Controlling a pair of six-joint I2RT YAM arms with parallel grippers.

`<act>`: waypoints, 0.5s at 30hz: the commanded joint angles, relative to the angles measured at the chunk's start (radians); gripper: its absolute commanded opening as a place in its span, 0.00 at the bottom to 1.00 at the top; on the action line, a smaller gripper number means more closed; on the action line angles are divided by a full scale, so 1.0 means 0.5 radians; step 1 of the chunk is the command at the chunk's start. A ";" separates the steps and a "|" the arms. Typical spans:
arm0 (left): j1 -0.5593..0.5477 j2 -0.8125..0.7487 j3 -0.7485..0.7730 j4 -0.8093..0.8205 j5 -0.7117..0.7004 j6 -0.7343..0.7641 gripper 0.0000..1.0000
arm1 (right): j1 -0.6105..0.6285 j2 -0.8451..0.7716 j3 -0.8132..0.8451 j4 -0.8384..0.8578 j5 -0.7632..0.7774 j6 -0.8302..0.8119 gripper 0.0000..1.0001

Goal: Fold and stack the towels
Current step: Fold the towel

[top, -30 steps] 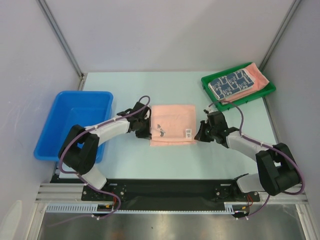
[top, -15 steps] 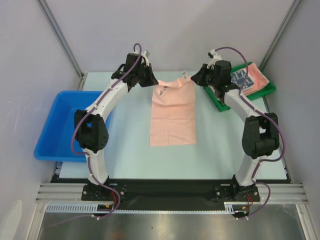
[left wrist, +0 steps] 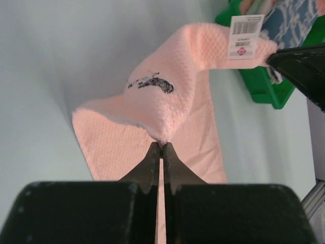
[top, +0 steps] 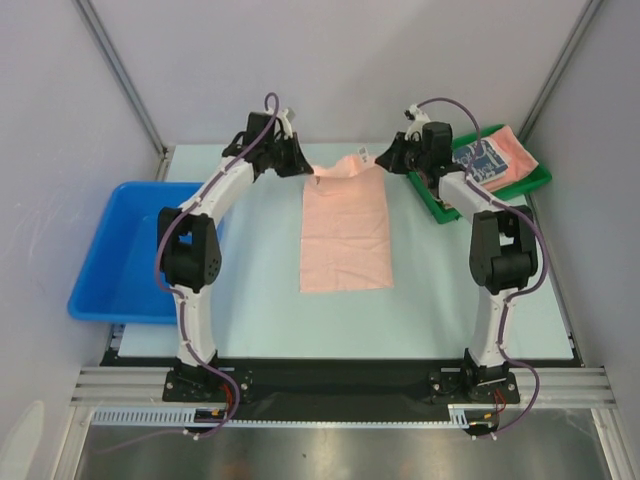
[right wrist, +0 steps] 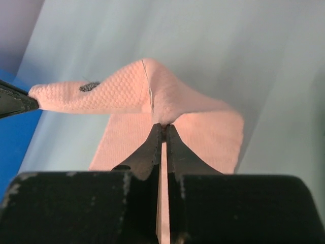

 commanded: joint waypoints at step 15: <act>-0.145 -0.781 -1.282 -0.051 0.075 0.022 0.00 | -0.046 -0.651 -0.967 -0.806 -0.127 -0.120 0.00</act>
